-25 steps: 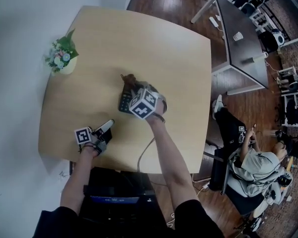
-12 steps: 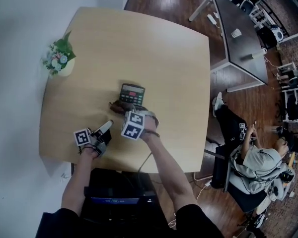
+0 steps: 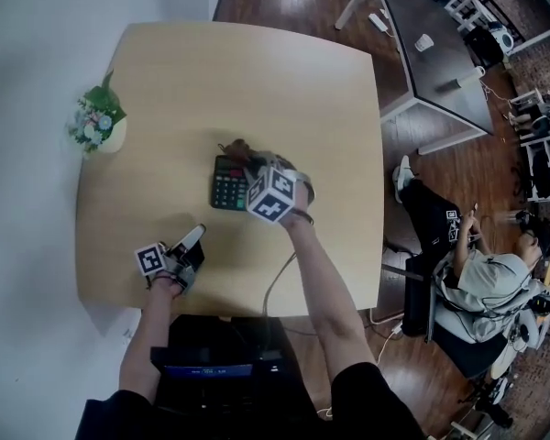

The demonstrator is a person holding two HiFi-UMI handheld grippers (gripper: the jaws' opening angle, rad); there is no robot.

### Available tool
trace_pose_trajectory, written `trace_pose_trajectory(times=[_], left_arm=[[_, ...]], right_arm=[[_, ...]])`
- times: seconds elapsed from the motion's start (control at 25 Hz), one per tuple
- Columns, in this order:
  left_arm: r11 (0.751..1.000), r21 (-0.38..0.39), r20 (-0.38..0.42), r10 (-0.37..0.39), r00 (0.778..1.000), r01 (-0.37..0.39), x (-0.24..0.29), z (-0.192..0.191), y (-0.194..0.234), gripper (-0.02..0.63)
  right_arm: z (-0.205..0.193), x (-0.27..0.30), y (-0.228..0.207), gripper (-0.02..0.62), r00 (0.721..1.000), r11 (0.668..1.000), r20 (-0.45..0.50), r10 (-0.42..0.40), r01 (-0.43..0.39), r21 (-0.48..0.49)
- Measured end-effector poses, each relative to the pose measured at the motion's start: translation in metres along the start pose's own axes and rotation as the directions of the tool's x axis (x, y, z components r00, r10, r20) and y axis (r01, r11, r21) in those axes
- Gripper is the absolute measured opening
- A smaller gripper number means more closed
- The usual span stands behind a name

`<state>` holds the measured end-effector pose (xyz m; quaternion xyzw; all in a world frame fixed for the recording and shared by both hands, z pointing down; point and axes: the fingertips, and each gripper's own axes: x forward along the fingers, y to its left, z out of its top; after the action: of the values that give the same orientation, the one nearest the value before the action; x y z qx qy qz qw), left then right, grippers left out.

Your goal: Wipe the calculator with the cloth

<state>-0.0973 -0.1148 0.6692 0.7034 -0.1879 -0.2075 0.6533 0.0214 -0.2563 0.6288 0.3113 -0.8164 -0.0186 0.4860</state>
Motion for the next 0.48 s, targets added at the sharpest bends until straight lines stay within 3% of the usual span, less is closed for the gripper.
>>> trace_pose_trajectory(times=[0.2, 0.48], left_arm=[[1.0, 0.003, -0.005, 0.009, 1.0, -0.009, -0.001, -0.002, 0.002, -0.006], [1.0, -0.005, -0.018, 0.021, 1.0, -0.021, -0.001, -0.002, 0.003, -0.006]], right_arm=[[-0.014, 0.031, 0.037, 0.069, 0.99, 0.979, -0.096, 0.102, -0.117, -0.165], [-0.026, 0.009, 0.114, 0.067, 0.964, 0.941, -0.107, 0.242, -0.26, -0.217]])
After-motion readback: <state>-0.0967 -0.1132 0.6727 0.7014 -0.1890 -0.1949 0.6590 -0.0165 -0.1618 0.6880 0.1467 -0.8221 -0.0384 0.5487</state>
